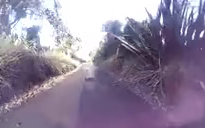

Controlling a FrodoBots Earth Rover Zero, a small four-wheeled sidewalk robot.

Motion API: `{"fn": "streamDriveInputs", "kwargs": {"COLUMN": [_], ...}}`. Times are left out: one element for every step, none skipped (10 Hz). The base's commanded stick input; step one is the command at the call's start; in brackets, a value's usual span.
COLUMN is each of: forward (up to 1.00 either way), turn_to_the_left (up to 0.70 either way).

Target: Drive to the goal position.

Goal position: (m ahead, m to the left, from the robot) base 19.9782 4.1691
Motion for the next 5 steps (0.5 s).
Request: {"fn": "streamDriveInputs", "kwargs": {"forward": [1.0,1.0,1.0,1.0,1.0], "turn_to_the_left": [0.0,0.0,0.0,0.0,0.0]}}
